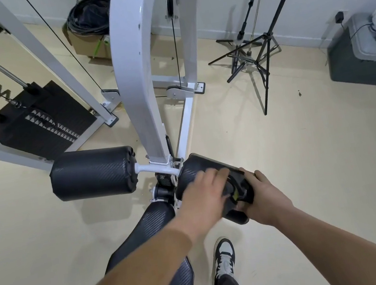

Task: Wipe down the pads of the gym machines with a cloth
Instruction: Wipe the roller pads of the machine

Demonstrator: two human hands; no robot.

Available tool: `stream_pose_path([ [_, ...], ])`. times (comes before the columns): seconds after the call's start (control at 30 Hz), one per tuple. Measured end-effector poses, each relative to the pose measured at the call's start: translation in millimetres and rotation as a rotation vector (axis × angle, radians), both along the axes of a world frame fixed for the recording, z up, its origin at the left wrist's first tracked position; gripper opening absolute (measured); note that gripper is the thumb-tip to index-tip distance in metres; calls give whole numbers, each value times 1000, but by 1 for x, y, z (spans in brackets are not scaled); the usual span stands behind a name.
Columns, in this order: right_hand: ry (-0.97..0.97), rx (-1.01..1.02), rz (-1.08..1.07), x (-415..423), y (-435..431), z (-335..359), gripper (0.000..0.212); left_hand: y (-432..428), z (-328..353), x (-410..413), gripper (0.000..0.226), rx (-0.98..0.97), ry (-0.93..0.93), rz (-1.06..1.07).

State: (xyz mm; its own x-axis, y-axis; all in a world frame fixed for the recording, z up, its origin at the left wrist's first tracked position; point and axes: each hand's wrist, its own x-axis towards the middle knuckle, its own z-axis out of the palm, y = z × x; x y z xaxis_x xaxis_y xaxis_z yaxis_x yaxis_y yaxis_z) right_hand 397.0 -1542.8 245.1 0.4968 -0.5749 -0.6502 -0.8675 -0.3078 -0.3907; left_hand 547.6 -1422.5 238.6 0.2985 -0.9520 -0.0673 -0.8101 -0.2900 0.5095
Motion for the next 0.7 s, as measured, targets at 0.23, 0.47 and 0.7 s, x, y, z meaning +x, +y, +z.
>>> stream_pose_path([
  [0.23,-55,168,-54,3,-21,3,91,4,-3,41,53,-22,190,593],
  [0.47,-104,240,-155,1,-24,1,88,88,-25,-64,56,155,484,620],
  [0.7,-138,263,-436,-3,-14,-4,76,38,6,18,51,-151,370,766],
])
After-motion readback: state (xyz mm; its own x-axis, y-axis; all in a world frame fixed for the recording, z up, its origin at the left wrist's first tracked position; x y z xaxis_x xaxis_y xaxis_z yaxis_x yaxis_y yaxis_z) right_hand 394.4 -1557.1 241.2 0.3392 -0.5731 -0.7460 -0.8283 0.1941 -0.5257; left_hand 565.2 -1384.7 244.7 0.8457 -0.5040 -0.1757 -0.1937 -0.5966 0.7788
